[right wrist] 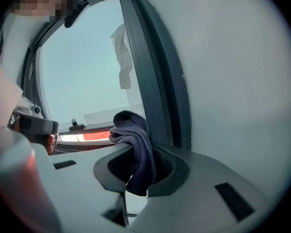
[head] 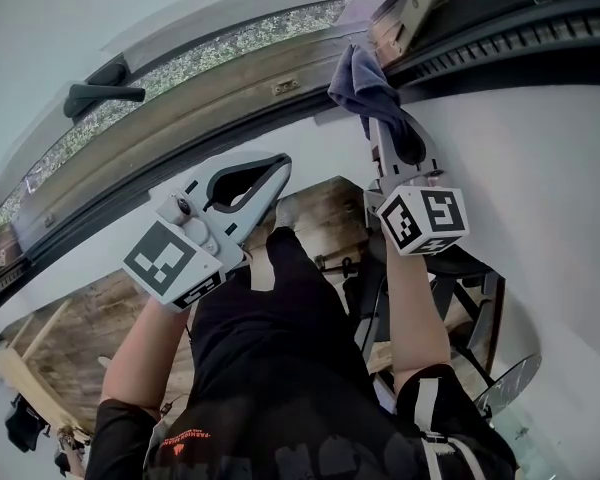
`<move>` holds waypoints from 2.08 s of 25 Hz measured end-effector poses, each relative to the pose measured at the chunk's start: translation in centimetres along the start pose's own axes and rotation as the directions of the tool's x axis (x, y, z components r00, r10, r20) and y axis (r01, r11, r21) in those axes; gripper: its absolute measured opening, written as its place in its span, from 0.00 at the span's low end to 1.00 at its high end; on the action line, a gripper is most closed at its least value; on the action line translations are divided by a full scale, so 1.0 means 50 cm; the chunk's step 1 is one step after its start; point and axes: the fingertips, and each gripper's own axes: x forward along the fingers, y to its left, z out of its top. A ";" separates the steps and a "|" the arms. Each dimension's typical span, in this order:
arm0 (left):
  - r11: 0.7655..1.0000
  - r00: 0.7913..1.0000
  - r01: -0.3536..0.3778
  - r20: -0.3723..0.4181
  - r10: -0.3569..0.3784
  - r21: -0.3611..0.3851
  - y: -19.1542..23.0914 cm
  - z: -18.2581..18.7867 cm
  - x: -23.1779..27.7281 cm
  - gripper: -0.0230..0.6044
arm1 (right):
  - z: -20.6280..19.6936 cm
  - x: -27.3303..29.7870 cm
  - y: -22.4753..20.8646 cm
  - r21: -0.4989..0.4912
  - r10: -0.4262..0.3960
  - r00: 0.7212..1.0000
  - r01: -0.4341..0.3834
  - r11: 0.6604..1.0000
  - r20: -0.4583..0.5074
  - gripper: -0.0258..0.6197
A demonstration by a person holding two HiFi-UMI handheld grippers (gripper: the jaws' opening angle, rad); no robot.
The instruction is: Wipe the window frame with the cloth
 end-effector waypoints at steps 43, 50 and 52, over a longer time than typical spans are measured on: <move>0.998 0.998 -0.067 0.022 0.067 -0.007 0.035 -0.004 -0.136 0.07 | -0.048 0.037 0.174 -0.011 0.120 0.991 -0.121 0.993 -0.056 0.11; 0.997 0.996 -0.083 0.029 0.083 -0.005 0.037 -0.004 -0.164 0.07 | -0.057 0.039 0.212 -0.016 0.145 0.987 -0.146 0.989 -0.066 0.11; 0.996 0.996 -0.086 0.031 0.086 -0.005 0.038 -0.004 -0.171 0.07 | -0.060 0.040 0.224 -0.016 0.153 0.986 -0.154 0.988 -0.070 0.11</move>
